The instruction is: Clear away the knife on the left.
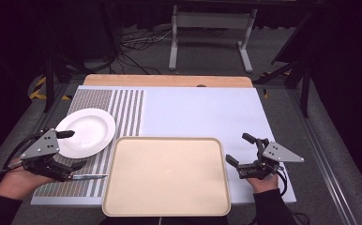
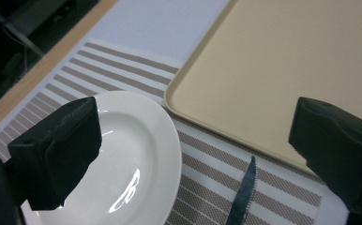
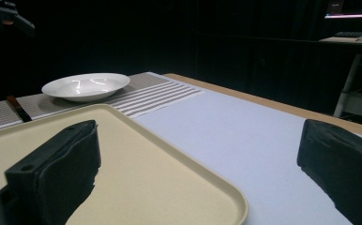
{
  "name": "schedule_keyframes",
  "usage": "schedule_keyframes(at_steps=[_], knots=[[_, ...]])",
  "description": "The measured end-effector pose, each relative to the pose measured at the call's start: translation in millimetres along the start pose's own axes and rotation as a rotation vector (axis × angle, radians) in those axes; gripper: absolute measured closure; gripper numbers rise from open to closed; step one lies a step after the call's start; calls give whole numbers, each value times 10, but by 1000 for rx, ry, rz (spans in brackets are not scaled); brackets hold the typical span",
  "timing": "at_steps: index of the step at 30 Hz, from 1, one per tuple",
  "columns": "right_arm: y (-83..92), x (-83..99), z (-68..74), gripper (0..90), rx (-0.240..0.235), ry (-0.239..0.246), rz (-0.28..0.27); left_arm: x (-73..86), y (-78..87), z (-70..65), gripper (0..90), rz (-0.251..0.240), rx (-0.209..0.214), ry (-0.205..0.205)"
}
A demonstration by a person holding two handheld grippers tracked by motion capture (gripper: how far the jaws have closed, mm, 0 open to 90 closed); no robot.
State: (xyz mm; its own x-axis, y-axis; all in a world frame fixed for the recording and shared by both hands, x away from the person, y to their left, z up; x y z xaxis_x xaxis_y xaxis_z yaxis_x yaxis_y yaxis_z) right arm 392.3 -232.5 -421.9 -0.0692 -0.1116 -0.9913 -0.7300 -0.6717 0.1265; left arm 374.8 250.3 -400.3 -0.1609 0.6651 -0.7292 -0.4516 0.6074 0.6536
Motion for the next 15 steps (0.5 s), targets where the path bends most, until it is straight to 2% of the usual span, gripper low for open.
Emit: schedule_keyframes(at_steps=[1, 4, 7, 15], knots=[[0, 0, 0, 5, 0, 0, 0, 0, 0, 0, 47, 0, 0, 0], [-4, 5, 1, 5, -2, -3, 5, -5, 9, 31, 33, 62, -3, -14], [-10, 4, 11, 6, -9, 5, 5, 29, -8, 26, 26, 135, 39, -30], [-17, 14, 11, 5, -14, 0, 9, 176, -43, -4, 40, 268, 137, -64]])
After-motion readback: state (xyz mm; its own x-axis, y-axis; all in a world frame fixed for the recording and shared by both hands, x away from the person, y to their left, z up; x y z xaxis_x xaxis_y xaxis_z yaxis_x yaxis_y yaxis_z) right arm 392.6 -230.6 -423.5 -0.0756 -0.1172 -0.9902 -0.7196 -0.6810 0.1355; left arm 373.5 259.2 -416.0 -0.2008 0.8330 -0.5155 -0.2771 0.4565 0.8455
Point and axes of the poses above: each handheld gripper's, and its own axes: y roughly backward along the jaws, x roughly out of its underside, z roughly to its left, the point moved 9 cm from there along -y, roughly forward along the jaws, and after that the axes turned 4 degrees about x, right-handed, at the moved point
